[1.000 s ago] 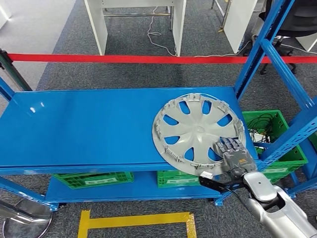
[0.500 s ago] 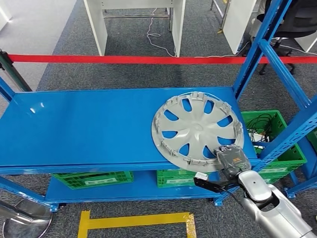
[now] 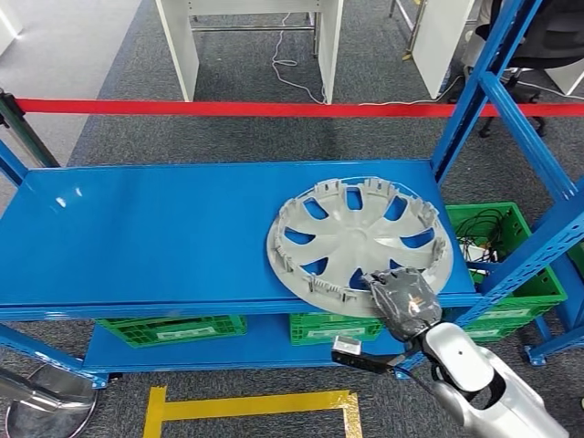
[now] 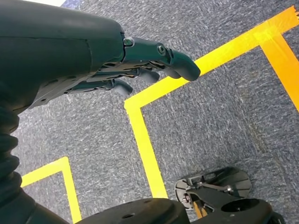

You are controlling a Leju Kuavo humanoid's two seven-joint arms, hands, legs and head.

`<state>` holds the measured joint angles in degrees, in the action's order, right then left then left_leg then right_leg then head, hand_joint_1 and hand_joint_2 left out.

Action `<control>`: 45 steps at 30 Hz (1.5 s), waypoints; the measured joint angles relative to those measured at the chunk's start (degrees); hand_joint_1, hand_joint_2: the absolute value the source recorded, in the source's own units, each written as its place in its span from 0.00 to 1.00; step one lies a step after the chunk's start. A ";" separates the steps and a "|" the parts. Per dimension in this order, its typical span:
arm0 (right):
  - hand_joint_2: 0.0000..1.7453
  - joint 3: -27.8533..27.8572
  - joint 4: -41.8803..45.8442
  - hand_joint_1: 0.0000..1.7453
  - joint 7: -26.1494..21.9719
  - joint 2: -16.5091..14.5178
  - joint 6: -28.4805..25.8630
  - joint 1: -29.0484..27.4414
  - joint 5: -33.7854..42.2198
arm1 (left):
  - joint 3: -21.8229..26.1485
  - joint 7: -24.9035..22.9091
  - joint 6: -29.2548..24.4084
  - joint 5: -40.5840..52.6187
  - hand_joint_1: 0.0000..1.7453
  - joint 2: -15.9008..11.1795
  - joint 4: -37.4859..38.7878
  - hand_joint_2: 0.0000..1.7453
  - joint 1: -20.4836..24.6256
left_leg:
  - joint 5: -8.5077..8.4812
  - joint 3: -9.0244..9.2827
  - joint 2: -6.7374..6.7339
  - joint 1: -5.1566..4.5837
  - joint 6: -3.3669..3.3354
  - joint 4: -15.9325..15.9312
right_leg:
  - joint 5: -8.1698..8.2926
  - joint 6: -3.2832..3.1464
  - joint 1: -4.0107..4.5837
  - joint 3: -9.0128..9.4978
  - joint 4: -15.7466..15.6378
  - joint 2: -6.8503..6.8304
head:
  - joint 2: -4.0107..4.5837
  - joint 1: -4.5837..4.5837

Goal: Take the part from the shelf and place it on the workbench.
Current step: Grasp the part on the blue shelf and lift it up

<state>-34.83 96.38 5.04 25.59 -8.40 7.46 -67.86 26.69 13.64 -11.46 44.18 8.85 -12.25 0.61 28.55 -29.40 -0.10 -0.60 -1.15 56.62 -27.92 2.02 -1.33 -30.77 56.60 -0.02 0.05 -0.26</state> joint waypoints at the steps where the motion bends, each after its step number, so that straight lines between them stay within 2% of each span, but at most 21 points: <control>1: 1.00 -0.26 1.22 1.00 -0.40 0.00 -1.27 -0.46 0.33 | 0.12 0.03 0.14 -0.22 0.00 0.00 0.01 1.00 0.00 | 0.00 -0.02 0.00 0.00 0.00 0.00 | 0.00 0.00 0.00 -0.02 0.00 0.00 | 0.01 0.00; 7: 1.00 -1.11 7.57 1.00 -4.69 -0.04 -10.64 -3.69 4.53 | 3.04 1.23 3.86 -4.02 0.00 0.17 0.01 1.00 0.02 | 0.00 -0.10 0.00 0.00 0.00 -0.01 | -0.01 0.00 0.00 -0.07 0.00 0.01 | 0.01 0.00; 25: 1.00 -1.71 11.29 1.00 -6.33 -0.33 -12.07 -5.64 6.71 | 5.72 1.73 4.20 -4.86 0.00 0.26 0.01 1.00 0.03 | 0.00 -0.11 0.00 0.00 0.00 -0.01 | 0.00 0.00 0.00 -0.11 0.00 0.01 | 0.01 -0.01; 28: 1.00 -1.61 11.76 1.00 -11.28 -1.53 -15.13 -6.37 13.47 | 6.44 1.90 4.49 -5.98 0.00 0.22 0.01 1.00 0.02 | 0.00 -0.11 0.00 0.00 0.00 -0.01 | 0.00 0.00 0.00 -0.12 0.00 0.01 | 0.01 -0.01; 31: 1.00 -1.59 13.44 1.00 -19.76 -2.89 -17.79 -8.22 24.93 | 7.66 1.80 4.50 -6.74 0.00 0.17 0.01 1.00 -0.03 | 0.00 -0.15 0.00 0.01 0.00 -0.01 | -0.01 -0.01 0.00 -0.16 0.00 0.01 | 0.00 -0.01; 35: 1.00 -1.39 16.20 1.00 -29.78 -4.99 -17.69 -10.21 38.67 | 8.71 2.13 4.15 -6.64 0.00 0.12 0.01 1.00 -0.02 | 0.00 -0.18 0.00 0.02 0.00 -0.02 | -0.02 -0.02 0.02 -0.19 0.00 0.00 | 0.01 0.01; 40: 1.00 1.24 19.10 1.00 -39.97 -9.39 -10.16 -13.39 57.98 | 9.51 3.05 3.28 -5.89 0.00 0.36 0.01 1.00 -0.06 | 0.00 -0.20 0.00 0.02 0.00 -0.02 | -0.02 -0.02 0.01 -0.17 0.00 -0.01 | 0.00 0.00; 42: 1.00 2.70 19.76 1.00 -41.64 -11.37 -7.62 -14.47 60.98 | 9.82 3.33 2.79 -5.68 0.00 0.70 0.01 1.00 -0.11 | 0.00 -0.19 0.00 0.01 0.00 -0.02 | -0.02 -0.02 0.00 -0.17 0.00 0.02 | 0.01 0.00; 45: 1.00 4.77 20.18 1.00 -42.61 -13.84 -4.58 -15.51 61.41 | 9.97 3.71 2.49 -5.38 0.00 1.18 0.01 1.00 -0.22 | 0.00 -0.18 0.00 0.01 0.00 -0.01 | -0.01 -0.02 0.00 -0.16 0.00 0.01 | 0.00 -0.01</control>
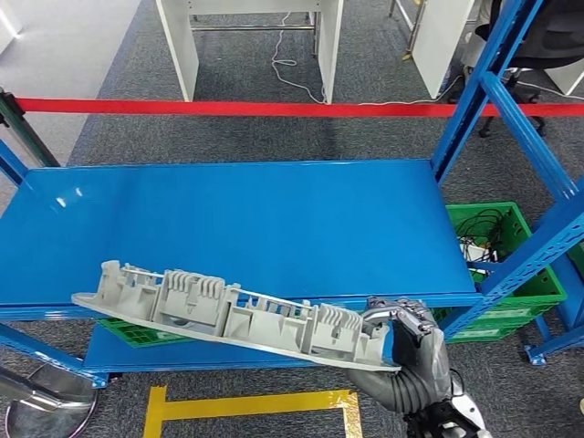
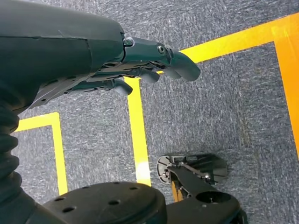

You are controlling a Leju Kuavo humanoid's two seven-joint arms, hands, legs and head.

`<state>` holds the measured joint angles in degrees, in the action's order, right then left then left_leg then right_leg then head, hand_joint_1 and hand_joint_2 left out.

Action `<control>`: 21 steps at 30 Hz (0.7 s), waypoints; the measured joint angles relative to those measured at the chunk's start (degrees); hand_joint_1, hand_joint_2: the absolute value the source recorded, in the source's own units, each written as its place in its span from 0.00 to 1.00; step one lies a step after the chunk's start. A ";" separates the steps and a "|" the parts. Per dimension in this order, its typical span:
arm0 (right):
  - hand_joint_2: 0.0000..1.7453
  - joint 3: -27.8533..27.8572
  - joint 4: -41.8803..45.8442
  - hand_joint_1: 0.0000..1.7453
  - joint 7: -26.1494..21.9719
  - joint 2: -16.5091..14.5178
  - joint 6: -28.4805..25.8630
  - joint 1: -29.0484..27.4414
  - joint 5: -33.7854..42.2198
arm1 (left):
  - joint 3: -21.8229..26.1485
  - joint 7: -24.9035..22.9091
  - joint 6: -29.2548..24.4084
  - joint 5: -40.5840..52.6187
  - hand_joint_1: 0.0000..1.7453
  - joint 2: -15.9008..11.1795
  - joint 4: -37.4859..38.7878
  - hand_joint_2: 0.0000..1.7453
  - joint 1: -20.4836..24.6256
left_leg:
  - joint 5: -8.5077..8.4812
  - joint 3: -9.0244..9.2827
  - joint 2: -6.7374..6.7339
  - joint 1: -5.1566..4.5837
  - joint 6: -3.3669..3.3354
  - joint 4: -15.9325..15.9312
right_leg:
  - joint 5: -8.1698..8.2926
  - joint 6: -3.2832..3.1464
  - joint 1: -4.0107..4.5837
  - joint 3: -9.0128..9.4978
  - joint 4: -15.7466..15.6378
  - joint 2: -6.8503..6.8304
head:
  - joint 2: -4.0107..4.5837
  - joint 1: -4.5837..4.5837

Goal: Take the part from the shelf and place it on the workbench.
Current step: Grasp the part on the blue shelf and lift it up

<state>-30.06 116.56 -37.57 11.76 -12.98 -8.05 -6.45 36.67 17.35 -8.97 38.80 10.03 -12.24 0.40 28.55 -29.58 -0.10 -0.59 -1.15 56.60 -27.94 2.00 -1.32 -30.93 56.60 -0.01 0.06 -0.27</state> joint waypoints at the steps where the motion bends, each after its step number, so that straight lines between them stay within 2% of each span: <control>1: 1.00 0.78 0.05 1.00 -0.36 -0.78 1.26 -0.39 -0.09 | 0.02 0.16 -0.11 0.30 0.00 0.09 0.00 1.00 -0.06 | 0.00 0.00 0.00 0.00 0.00 0.00 | 0.00 0.00 0.00 0.00 0.00 0.00 | 0.00 0.01; 7: 1.00 4.42 0.30 1.00 -2.03 -4.30 7.74 -2.08 1.34 | 0.04 1.52 -1.18 1.98 0.00 0.12 0.00 1.00 -0.15 | 0.00 0.01 0.00 0.01 0.00 0.00 | 0.01 0.00 0.01 -0.01 0.00 0.00 | 0.00 0.01; 18: 1.00 6.16 0.31 1.00 -2.13 -5.62 8.87 -2.98 1.81 | 0.05 1.82 -1.24 1.98 0.00 0.11 -0.02 1.00 -0.15 | 0.00 0.00 0.00 0.01 0.00 0.00 | 0.00 0.00 0.01 -0.01 0.00 0.01 | 0.01 0.01; 21: 1.00 6.39 0.31 1.00 -2.13 -5.81 10.86 -3.11 3.36 | 0.19 2.27 -1.66 1.95 0.00 0.09 -0.01 1.00 -0.14 | 0.00 0.01 0.00 0.01 0.00 0.00 | 0.00 0.00 0.01 -0.01 0.00 0.01 | 0.00 0.01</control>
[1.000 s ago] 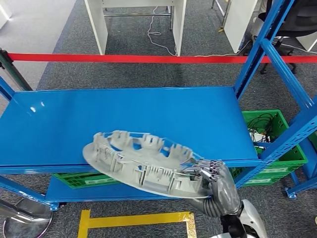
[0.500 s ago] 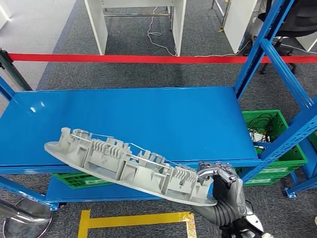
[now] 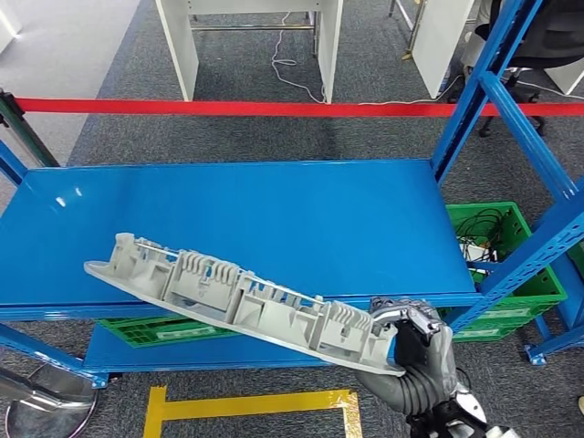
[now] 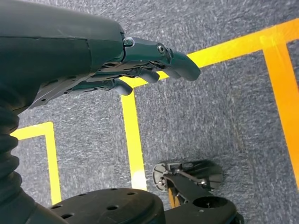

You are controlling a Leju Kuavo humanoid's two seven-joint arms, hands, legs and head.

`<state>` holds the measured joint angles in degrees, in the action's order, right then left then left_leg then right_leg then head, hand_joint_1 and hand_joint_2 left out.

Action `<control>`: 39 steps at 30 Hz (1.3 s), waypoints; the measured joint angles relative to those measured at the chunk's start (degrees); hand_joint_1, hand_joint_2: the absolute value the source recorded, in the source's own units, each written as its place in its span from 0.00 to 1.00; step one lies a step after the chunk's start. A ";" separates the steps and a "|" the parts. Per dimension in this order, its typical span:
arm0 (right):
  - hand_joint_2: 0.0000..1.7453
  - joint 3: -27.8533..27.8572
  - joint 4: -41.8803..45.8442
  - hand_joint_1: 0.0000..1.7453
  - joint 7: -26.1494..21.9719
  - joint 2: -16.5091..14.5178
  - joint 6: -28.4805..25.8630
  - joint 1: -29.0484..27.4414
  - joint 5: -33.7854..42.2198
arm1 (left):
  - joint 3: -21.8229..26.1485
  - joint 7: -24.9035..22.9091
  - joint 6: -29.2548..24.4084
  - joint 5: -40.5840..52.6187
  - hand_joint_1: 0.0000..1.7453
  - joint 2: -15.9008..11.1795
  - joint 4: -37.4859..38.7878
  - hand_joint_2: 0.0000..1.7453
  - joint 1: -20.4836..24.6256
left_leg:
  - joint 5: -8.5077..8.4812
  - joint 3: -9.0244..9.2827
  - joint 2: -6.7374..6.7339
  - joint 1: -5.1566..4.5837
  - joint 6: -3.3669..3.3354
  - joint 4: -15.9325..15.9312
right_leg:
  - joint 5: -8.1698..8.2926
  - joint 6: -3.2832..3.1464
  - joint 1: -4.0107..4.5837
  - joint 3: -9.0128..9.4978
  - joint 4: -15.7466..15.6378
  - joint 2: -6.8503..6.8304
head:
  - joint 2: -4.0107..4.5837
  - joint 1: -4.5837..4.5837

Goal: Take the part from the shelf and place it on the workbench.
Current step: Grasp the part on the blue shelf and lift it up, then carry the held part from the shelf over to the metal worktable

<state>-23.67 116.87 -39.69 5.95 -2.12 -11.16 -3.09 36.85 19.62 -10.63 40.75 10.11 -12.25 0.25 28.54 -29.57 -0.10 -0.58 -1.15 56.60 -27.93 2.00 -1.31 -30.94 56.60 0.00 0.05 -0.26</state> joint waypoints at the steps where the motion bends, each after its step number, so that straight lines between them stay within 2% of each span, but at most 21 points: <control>1: 1.00 0.17 0.03 1.00 0.00 -0.16 1.64 -0.10 1.22 | 0.15 0.25 -0.37 -0.04 0.00 -0.01 0.01 1.00 0.01 | 0.00 0.00 0.00 0.00 0.00 0.00 | 0.00 0.00 0.00 0.00 0.00 0.00 | -0.01 0.00; 6: 1.00 2.39 -0.25 1.00 -0.02 -2.06 13.13 -1.31 8.52 | 1.77 0.96 -2.38 -0.49 0.00 -0.05 -0.01 1.00 0.14 | 0.01 0.00 0.00 -0.03 0.00 0.02 | 0.00 0.01 -0.01 -0.02 -0.01 0.00 | 0.00 0.00; 11: 1.00 4.31 -2.74 1.00 0.00 -4.01 22.08 -2.18 10.40 | 3.11 1.34 -3.62 -0.43 0.00 0.04 -0.01 1.00 0.36 | 0.05 -0.03 0.00 -0.21 -0.05 0.16 | 0.07 0.11 -0.17 -0.01 -0.04 -0.01 | 0.01 0.02; 15: 1.00 5.28 -4.98 1.00 0.00 -5.17 25.66 -2.63 11.14 | 3.98 1.45 -4.34 0.00 0.00 0.07 -0.01 1.00 0.38 | 0.11 -0.14 0.01 -0.46 -0.30 0.39 | 0.23 0.44 -0.42 0.00 -0.10 -0.01 | 0.01 0.02; 18: 1.00 5.67 -5.89 1.00 0.00 -5.68 26.06 -2.83 11.31 | 4.12 1.50 -4.50 0.04 0.00 0.16 -0.01 1.00 0.41 | -0.34 -0.09 -0.03 -0.39 -0.97 -0.18 | 0.07 0.92 -0.48 -0.17 -0.08 0.01 | 0.01 0.01; 20: 1.00 5.79 -6.26 1.00 -0.01 -5.81 26.09 -2.88 11.37 | 4.14 1.55 -4.59 0.04 0.00 0.27 -0.01 1.00 0.45 | -0.84 0.04 -0.10 -0.15 -1.55 -0.86 | -2.35 0.87 -0.39 -1.88 3.28 0.03 | 0.01 -0.10; 22: 1.00 5.90 -6.67 1.00 -0.01 -5.85 26.08 -2.94 11.40 | 4.15 1.59 -4.63 0.04 0.00 0.37 -0.01 1.00 0.43 | -0.99 -0.06 -0.15 -0.20 -1.77 -0.92 | -6.10 0.61 -0.27 -5.22 10.56 0.02 | 0.01 -0.25; 23: 1.00 6.00 -6.93 1.00 -0.01 -5.86 26.08 -2.99 11.40 | 4.17 1.60 -4.63 0.04 0.00 0.40 -0.01 1.00 0.41 | -0.99 -0.09 -0.16 -0.28 -1.79 -0.88 | -7.16 0.52 -0.21 -6.71 13.84 0.02 | 0.01 -0.28; 24: 1.00 6.11 -7.23 1.00 0.00 -5.86 26.08 -3.04 11.40 | 4.17 1.61 -4.62 0.04 0.00 0.43 -0.01 1.00 0.40 | -0.95 -0.08 -0.17 -0.34 -1.79 -0.85 | -7.15 0.44 -0.14 -7.53 15.58 0.02 | 0.01 -0.31; 25: 1.00 6.22 -7.48 1.00 0.00 -5.86 26.09 -3.07 11.40 | 4.18 1.61 -4.62 0.04 0.00 0.45 -0.01 1.00 0.40 | -0.90 -0.03 -0.14 -0.38 -1.76 -0.79 | -6.04 0.32 -0.07 -7.42 15.26 0.01 | 0.01 -0.32; 26: 1.00 6.30 -7.68 1.00 0.00 -5.86 26.09 -3.09 11.40 | 4.19 1.61 -4.62 0.04 0.00 0.46 -0.01 1.00 0.41 | -0.80 0.05 -0.10 -0.40 -1.68 -0.73 | -4.05 0.14 -0.03 -6.25 12.74 0.00 | 0.01 -0.32; 27: 1.00 6.38 -7.80 1.00 0.00 -5.86 26.09 -3.08 11.40 | 4.19 1.61 -4.62 0.04 0.00 0.49 -0.01 1.00 0.40 | -0.65 0.13 -0.06 -0.41 -1.51 -0.63 | -2.10 -0.09 0.03 -4.48 8.90 -0.03 | 0.01 -0.32; 29: 1.00 6.53 -7.95 1.00 -0.01 -5.91 26.10 -3.03 11.41 | 4.20 1.62 -4.61 0.04 0.00 0.59 -0.01 1.00 0.41 | -0.35 -0.02 0.01 -0.52 -0.98 -0.28 | -0.12 -0.48 0.26 -1.11 2.80 -0.08 | 0.01 -0.31; 30: 1.00 6.61 -8.02 1.00 -0.01 -5.94 26.11 -3.02 11.41 | 4.20 1.62 -4.61 0.04 0.00 0.63 -0.01 1.00 0.41 | -0.24 -0.14 0.01 -0.56 -0.69 -0.09 | -0.24 -0.67 0.37 -0.33 1.44 -0.06 | 0.01 -0.28; 32: 1.00 6.80 -8.14 1.00 -0.02 -6.05 26.12 -3.07 11.41 | 4.20 1.63 -4.61 0.04 0.00 0.69 -0.01 1.00 0.44 | -0.10 -0.23 -0.01 -0.58 -0.16 0.19 | -0.59 -1.00 0.39 -0.13 0.91 0.06 | 0.01 -0.25; 34: 1.00 7.02 -8.23 1.00 -0.02 -6.20 26.12 -3.07 11.40 | 4.20 1.63 -4.63 0.04 0.00 0.68 -0.01 1.00 0.46 | 1.07 -0.71 0.01 -0.46 0.59 1.53 | -0.63 -1.46 0.14 -0.08 0.65 0.07 | 0.01 -0.11; 35: 1.00 7.11 -8.26 1.00 -0.02 -6.31 26.12 -3.06 11.41 | 4.20 1.64 -4.65 0.04 0.00 0.66 -0.01 1.00 0.47 | 2.50 -1.60 0.02 -0.32 1.04 3.66 | -0.59 -1.69 -0.02 -0.03 0.54 0.02 | 0.01 0.00; 37: 1.00 7.22 -8.30 1.00 -0.02 -6.46 26.12 -3.05 11.42 | 4.20 1.65 -4.67 0.04 0.00 0.66 -0.01 1.00 0.44 | 6.39 -4.95 0.03 0.12 1.84 11.16 | -0.63 -1.99 -0.08 -0.02 0.55 -0.11 | 0.01 0.22; 38: 1.00 7.25 -8.34 1.00 -0.02 -6.49 26.12 -3.07 11.42 | 4.20 1.65 -4.67 0.04 0.00 0.66 -0.01 1.00 0.40 | 7.73 -6.72 0.03 0.36 2.11 14.93 | -0.65 -2.01 -0.08 -0.02 0.56 -0.13 | 0.01 0.21; 39: 1.00 7.26 -8.40 1.00 -0.02 -6.50 26.13 -3.08 11.42 | 4.20 1.65 -4.67 0.04 0.00 0.66 -0.01 1.00 0.35 | 8.00 -7.87 0.03 0.57 2.30 17.25 | -0.66 -2.03 -0.09 0.02 0.58 -0.14 | 0.01 0.22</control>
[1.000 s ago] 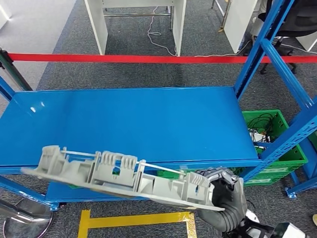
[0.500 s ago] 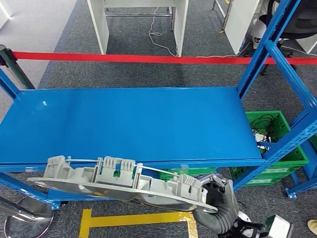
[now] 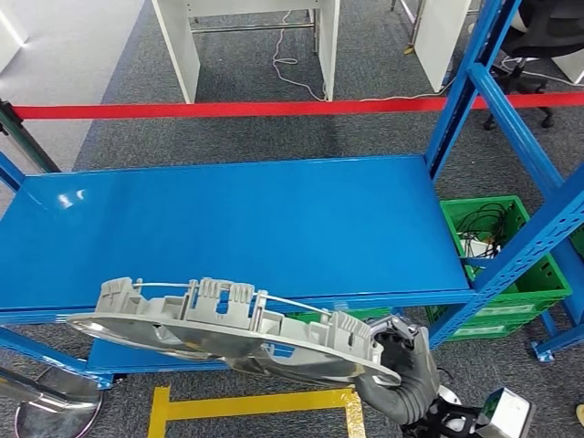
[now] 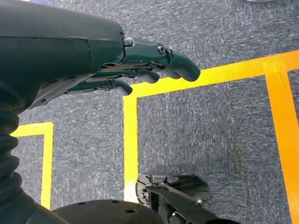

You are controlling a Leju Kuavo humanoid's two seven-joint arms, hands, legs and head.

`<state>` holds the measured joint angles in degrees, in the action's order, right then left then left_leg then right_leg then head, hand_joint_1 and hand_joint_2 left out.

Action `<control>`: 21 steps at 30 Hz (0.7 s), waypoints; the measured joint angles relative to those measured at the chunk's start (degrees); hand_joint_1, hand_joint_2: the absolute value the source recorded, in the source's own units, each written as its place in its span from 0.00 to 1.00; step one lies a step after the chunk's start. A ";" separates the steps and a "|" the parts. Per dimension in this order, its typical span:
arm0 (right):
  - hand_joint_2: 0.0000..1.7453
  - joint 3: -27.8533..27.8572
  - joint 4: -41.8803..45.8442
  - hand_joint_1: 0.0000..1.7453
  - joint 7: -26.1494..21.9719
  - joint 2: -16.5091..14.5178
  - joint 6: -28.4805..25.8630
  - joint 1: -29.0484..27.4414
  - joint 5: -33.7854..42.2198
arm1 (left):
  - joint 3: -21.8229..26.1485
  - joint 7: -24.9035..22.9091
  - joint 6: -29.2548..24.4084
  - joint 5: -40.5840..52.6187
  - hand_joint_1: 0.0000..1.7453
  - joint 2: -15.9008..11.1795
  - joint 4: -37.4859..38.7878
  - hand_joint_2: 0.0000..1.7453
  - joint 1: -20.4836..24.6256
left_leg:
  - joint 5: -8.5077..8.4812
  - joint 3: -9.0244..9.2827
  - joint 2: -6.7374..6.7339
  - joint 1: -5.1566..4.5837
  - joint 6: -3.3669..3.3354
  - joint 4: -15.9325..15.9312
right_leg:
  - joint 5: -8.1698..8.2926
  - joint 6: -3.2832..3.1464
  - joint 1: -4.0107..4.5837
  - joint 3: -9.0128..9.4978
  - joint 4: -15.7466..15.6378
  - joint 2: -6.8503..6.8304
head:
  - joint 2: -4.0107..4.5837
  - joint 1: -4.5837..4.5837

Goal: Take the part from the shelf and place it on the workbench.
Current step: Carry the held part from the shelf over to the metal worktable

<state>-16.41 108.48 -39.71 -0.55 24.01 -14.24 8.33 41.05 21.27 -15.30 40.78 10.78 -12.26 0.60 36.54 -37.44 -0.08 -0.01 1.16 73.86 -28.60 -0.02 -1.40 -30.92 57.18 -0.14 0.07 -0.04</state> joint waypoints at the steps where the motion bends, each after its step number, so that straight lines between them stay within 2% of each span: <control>1: 1.00 0.01 -0.08 1.00 0.00 0.00 0.01 -0.01 0.00 | 0.00 0.00 0.00 0.00 0.00 0.00 0.00 1.00 -0.03 | -0.95 -0.19 0.00 0.17 0.12 0.14 | 0.00 0.01 -0.02 0.06 0.05 0.01 | 0.00 -0.01; 2: 1.00 0.02 -0.15 1.00 0.00 0.00 0.03 -0.01 0.01 | 0.00 0.00 -0.01 0.00 0.00 0.00 0.00 1.00 -0.03 | -2.97 0.65 0.00 0.32 0.17 -2.05 | -0.01 0.04 -0.06 0.15 0.13 0.05 | 0.00 0.00; 3: 1.00 0.03 -0.20 1.00 -0.01 0.00 0.07 -0.01 0.01 | 0.00 0.00 -0.02 0.00 0.00 0.00 0.00 1.00 -0.01 | -5.48 2.25 0.00 0.44 0.16 -5.92 | -0.06 0.13 -0.09 0.22 0.24 0.10 | 0.00 0.01; 5: 1.00 0.08 -0.24 1.00 -0.01 -0.01 0.20 0.01 0.06 | 0.03 -0.01 -0.07 0.01 0.00 0.01 0.00 1.00 0.03 | -8.71 5.23 0.13 0.40 -0.14 -13.00 | -0.12 0.53 0.04 0.04 0.50 0.24 | -0.01 0.01; 6: 1.00 0.10 -0.27 1.00 -0.01 -0.02 0.35 0.01 0.13 | 0.06 -0.01 -0.10 0.01 0.00 0.04 0.00 1.00 0.03 | -9.25 5.86 0.20 0.33 -0.35 -14.84 | -0.06 0.82 0.13 -0.16 0.57 0.30 | -0.01 -0.01; 9: 1.00 0.23 -0.57 1.00 -0.01 -0.07 1.13 -0.11 0.34 | 0.22 0.00 -0.47 -0.01 0.00 0.18 0.00 1.00 -0.01 | -9.26 5.66 0.21 0.29 -1.31 -15.85 | 0.05 1.77 0.17 -0.66 0.72 0.30 | 0.00 -0.01; 10: 1.00 0.30 -0.71 1.00 0.00 -0.07 1.46 -0.20 0.32 | 0.30 0.00 -0.69 -0.01 0.00 0.25 0.00 1.00 -0.01 | -9.43 5.56 0.16 0.36 -1.77 -16.07 | -0.70 1.99 0.15 -1.02 1.29 0.25 | 0.00 -0.04; 11: 1.00 0.38 -0.85 1.00 0.00 -0.07 1.84 -0.31 0.23 | 0.41 0.00 -0.92 -0.05 0.00 0.37 0.00 1.00 0.00 | -9.72 5.36 0.10 0.42 -2.24 -16.27 | -2.21 2.13 0.15 -1.71 2.91 0.22 | 0.00 -0.13; 12: 1.00 0.51 -0.99 1.00 0.01 -0.07 2.31 -0.44 0.08 | 0.62 -0.02 -1.13 -0.14 0.00 0.52 0.00 1.00 0.00 | -10.05 5.10 0.04 0.41 -2.68 -16.41 | -4.36 2.20 0.15 -2.81 5.67 0.20 | 0.00 -0.22; 14: 1.00 0.88 -1.35 1.00 0.01 -0.09 3.24 -0.79 -0.33 | 1.17 -0.21 -1.43 -0.44 0.00 0.80 0.00 1.00 -0.04 | -10.67 4.22 0.05 0.09 -3.22 -16.37 | -8.72 2.18 0.24 -5.45 13.22 0.19 | 0.00 -0.38; 15: 1.00 1.08 -1.59 1.00 0.02 -0.11 3.62 -0.98 -0.58 | 1.43 -0.33 -1.51 -0.57 0.00 0.89 0.00 1.00 -0.10 | -11.02 3.77 0.13 -0.10 -3.34 -16.34 | -9.75 2.13 0.27 -6.14 15.83 0.18 | 0.00 -0.39; 16: 1.00 1.23 -1.85 1.00 0.02 -0.12 3.87 -1.12 -0.87 | 1.66 -0.43 -1.60 -0.67 0.00 0.94 0.00 1.00 -0.16 | -11.41 3.30 0.31 -0.30 -3.38 -16.32 | -9.65 1.97 0.30 -5.87 16.54 0.19 | -0.01 -0.38; 17: 1.00 1.36 -2.12 1.00 0.02 -0.14 3.99 -1.18 -1.29 | 1.89 -0.46 -1.71 -0.70 0.00 0.99 0.00 1.00 -0.19 | -11.82 2.85 0.62 -0.48 -3.36 -16.30 | -8.39 1.71 0.35 -4.36 14.77 0.27 | -0.01 -0.39; 18: 1.00 1.46 -2.37 1.00 0.02 -0.21 4.01 -1.15 -1.87 | 2.18 -0.46 -1.90 -0.69 0.00 1.06 0.00 1.00 -0.21 | -12.26 2.44 1.04 -0.62 -3.29 -16.29 | -6.63 1.33 0.43 -1.90 11.15 0.64 | -0.01 -0.37; 19: 1.00 1.54 -2.61 1.00 0.04 -0.34 3.95 -1.00 -2.58 | 2.45 -0.50 -2.14 -0.62 0.00 1.21 -0.03 1.00 -0.21 | -12.71 2.05 1.48 -0.72 -3.16 -16.25 | -5.42 0.83 0.53 0.93 6.63 1.68 | -0.01 -0.36; 20: 1.00 1.61 -2.84 1.00 0.04 -0.53 3.86 -0.86 -3.30 | 2.67 -0.55 -2.35 -0.50 0.00 1.36 -0.07 1.00 -0.22 | -13.19 1.72 1.94 -0.79 -2.97 -16.19 | -4.55 0.62 0.60 3.43 2.76 2.70 | -0.01 -0.31; 21: 1.00 1.67 -3.05 1.00 0.06 -0.73 3.75 -0.73 -3.89 | 2.81 -0.60 -2.52 -0.35 0.00 1.51 -0.13 1.00 -0.29 | -13.67 1.48 2.40 -0.79 -2.73 -16.14 | -4.26 0.54 0.70 4.90 0.22 3.57 | -0.01 -0.33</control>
<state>-14.74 105.42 -39.65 -1.28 27.76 -14.97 4.44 43.86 20.67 -17.82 40.44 12.28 -12.39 0.32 22.87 -35.96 2.32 -0.80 -1.57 57.71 -32.86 0.51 -0.70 -26.02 57.39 3.43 0.06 -0.38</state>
